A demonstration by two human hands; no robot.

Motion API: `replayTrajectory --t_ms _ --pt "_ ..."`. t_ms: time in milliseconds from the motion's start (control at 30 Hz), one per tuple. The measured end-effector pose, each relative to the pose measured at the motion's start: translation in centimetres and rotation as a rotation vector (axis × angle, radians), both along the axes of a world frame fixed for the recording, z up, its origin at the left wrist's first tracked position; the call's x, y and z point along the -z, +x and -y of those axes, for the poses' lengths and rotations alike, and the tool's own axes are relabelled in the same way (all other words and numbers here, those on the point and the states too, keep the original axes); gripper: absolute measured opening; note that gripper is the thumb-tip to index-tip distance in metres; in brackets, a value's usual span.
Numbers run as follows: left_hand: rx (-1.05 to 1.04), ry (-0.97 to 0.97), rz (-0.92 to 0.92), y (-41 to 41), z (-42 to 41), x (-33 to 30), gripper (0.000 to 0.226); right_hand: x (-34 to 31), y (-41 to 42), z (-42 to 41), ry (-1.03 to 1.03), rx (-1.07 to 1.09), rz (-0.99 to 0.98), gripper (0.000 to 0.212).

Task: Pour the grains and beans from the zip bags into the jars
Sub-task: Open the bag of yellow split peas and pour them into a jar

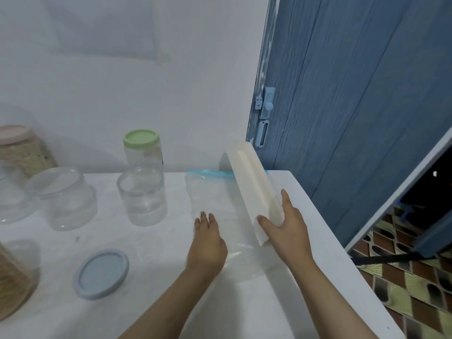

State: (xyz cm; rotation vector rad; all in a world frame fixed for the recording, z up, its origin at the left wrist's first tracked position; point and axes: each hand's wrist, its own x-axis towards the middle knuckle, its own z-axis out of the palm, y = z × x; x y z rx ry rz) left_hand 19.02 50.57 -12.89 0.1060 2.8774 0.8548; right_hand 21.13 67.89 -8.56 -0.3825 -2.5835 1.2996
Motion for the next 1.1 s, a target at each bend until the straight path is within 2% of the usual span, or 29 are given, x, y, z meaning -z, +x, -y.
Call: replayTrajectory --t_ms 200,333,500,633,833,900,1000,1100 --pt "-0.026 -0.221 0.030 -1.3 -1.5 0.9 0.061 1.4 0.5 0.8 0.191 -0.015 0.105 0.087" --pt "-0.038 -0.344 0.053 -0.9 -2.1 2.6 0.067 3.5 1.0 1.8 0.344 -0.023 0.172 0.078" --pt "-0.043 -0.387 0.026 -0.7 -2.1 3.1 0.069 4.5 0.3 2.2 0.494 -0.008 0.174 0.072" --pt "-0.028 -0.406 0.038 -0.7 -1.8 3.0 0.070 4.6 -0.6 2.3 0.536 -0.002 0.182 0.073" --pt "0.056 -0.374 0.036 -0.1 0.2 1.7 0.067 3.5 0.4 2.3 0.471 -0.033 0.153 0.085" --pt "0.061 -0.340 0.021 1.0 1.6 0.4 0.065 2.3 1.4 3.4 0.455 -0.048 0.061 0.079" --pt "0.046 -0.233 -0.036 3.1 4.5 -2.6 0.062 0.2 3.0 6.6 0.282 -0.114 -0.035 0.066" --pt "-0.010 -0.214 -0.135 5.1 9.2 -6.5 0.057 -1.9 3.7 10.4 0.143 -0.265 -0.088 0.050"
